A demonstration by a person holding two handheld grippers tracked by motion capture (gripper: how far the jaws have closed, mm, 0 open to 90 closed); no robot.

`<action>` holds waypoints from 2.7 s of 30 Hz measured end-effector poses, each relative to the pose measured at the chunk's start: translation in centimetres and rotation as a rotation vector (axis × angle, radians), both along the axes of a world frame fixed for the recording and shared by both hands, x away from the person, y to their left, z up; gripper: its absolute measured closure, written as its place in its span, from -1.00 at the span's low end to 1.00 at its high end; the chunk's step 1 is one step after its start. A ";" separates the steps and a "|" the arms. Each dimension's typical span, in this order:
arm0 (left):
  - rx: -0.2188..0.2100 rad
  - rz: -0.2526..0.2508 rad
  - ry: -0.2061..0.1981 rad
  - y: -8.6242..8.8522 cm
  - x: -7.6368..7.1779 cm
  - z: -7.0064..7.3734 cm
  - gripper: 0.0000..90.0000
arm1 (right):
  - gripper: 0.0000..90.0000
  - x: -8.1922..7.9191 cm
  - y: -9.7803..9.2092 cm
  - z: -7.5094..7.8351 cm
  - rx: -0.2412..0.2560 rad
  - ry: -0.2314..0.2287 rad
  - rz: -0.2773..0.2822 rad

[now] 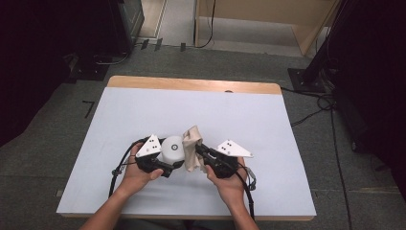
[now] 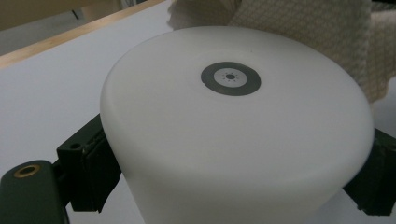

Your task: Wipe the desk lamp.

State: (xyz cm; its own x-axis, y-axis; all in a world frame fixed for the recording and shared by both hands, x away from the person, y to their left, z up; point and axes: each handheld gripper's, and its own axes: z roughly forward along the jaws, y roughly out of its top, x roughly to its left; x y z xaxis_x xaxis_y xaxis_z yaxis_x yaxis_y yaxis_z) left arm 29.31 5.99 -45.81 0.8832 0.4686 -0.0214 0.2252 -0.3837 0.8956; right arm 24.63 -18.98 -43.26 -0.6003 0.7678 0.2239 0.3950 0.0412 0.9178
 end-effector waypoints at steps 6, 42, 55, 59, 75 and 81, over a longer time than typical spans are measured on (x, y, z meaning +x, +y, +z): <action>0.003 0.005 0.006 0.0 0.0 0.0 -0.81 | 0.89 -0.3 1.6 -0.8 -0.057 -0.004 -0.012; -0.002 0.018 0.037 -0.3 0.0 -0.3 -0.83 | 0.91 -0.5 2.2 -0.9 -0.102 0.065 -0.050; -0.001 0.018 0.037 -0.3 0.0 -0.3 -0.83 | 0.90 1.3 2.7 -5.8 -0.175 0.270 -0.042; 0.000 0.018 0.038 -0.3 0.0 -0.3 -0.83 | 0.91 1.3 2.7 -5.7 -0.174 0.261 -0.039; -0.008 0.020 0.042 -0.3 0.0 -0.5 -0.84 | 0.90 -0.3 2.0 -0.8 -0.081 0.069 -0.043; -0.007 0.020 0.042 -0.3 0.0 -0.5 -0.84 | 0.90 0.2 2.2 -2.2 -0.109 0.121 -0.040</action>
